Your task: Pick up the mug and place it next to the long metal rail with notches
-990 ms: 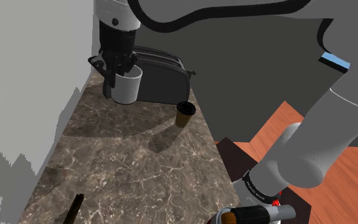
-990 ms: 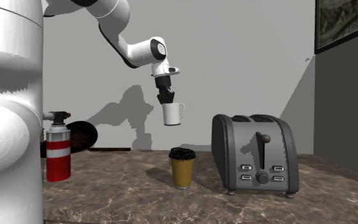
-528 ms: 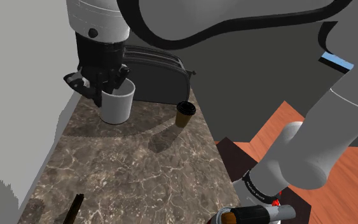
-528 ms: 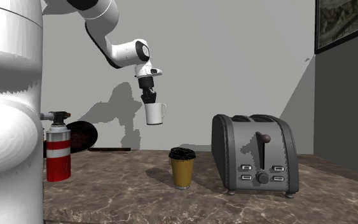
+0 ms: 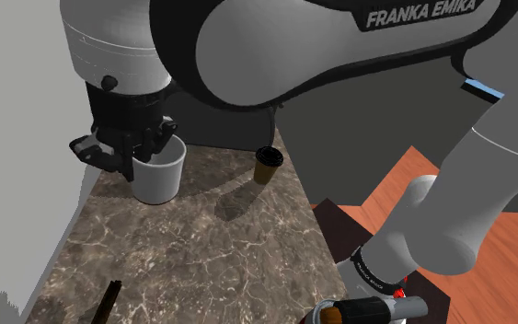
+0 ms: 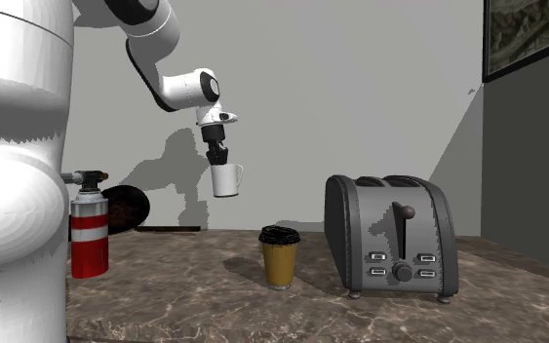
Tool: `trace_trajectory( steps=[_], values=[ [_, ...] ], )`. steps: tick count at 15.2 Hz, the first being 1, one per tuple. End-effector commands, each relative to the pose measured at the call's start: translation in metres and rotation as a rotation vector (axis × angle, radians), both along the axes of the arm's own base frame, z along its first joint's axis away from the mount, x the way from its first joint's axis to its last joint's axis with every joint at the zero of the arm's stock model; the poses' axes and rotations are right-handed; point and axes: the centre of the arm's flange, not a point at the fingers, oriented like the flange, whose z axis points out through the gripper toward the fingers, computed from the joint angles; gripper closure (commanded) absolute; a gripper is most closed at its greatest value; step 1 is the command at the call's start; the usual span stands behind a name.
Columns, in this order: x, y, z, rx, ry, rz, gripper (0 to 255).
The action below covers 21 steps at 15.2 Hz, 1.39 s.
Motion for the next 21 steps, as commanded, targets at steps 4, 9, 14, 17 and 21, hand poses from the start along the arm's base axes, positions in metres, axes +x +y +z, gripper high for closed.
trace_trajectory(
  steps=[4,9,14,17,21],
  values=[
    [0.001,0.0,-0.027,0.001,0.0,0.0,255],
    [0.001,0.0,-0.053,0.001,0.0,0.0,255],
    [0.001,0.0,-0.079,0.001,0.0,0.0,255],
    [0.001,0.0,-0.095,0.001,0.0,0.0,255],
    [0.001,0.0,-0.116,0.001,0.0,0.0,255]
  ],
)
